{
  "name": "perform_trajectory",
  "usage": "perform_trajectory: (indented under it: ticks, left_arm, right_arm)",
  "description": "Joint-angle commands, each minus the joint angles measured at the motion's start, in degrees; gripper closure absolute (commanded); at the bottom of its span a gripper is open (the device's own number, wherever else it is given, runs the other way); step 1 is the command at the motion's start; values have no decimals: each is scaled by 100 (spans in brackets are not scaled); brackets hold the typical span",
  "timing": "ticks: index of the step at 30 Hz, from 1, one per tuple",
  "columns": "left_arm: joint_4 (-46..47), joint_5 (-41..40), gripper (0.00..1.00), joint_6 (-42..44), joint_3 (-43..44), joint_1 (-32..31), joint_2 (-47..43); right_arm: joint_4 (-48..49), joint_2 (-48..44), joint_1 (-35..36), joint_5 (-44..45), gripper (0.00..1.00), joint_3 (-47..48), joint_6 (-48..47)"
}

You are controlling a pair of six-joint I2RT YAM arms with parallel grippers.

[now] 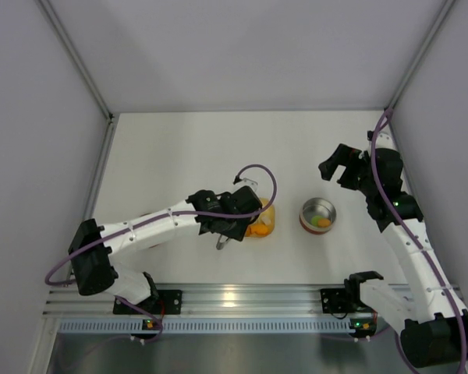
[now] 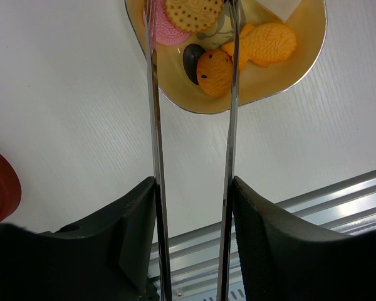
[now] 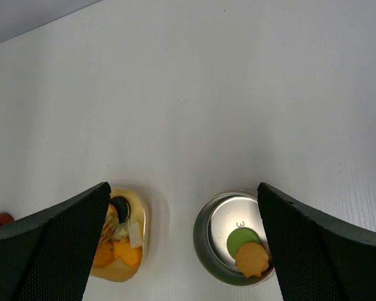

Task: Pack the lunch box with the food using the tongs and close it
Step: Pick up the fake food from the plate.

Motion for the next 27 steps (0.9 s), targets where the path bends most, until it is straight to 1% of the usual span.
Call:
perform_trajectory:
  ticks: [1, 7, 10, 12, 16, 23, 27]
  left_arm:
    - [257, 55, 46, 82, -39, -18, 52]
    - [248, 55, 47, 91, -21, -18, 70]
    - [231, 81, 52, 91, 31, -18, 52]
    - [187, 73, 58, 100, 84, -18, 26]
    - [72, 46, 63, 135, 330, -18, -27]
    - [-95, -24, 64, 266, 787, -18, -150]
    - [-16, 99, 64, 346, 945, -18, -185]
  right_arm:
    - [192, -99, -4, -12, 1, -13, 3]
    - [201, -99, -4, -21, 0, -31, 12]
    - [210, -116, -4, -12, 1, -31, 12]
    - [201, -108, -4, -12, 1, -31, 12]
    - [192, -116, 5, -12, 0, 4, 12]
    - [140, -125, -4, 32, 0, 75, -32]
    - [78, -134, 5, 76, 1, 136, -58]
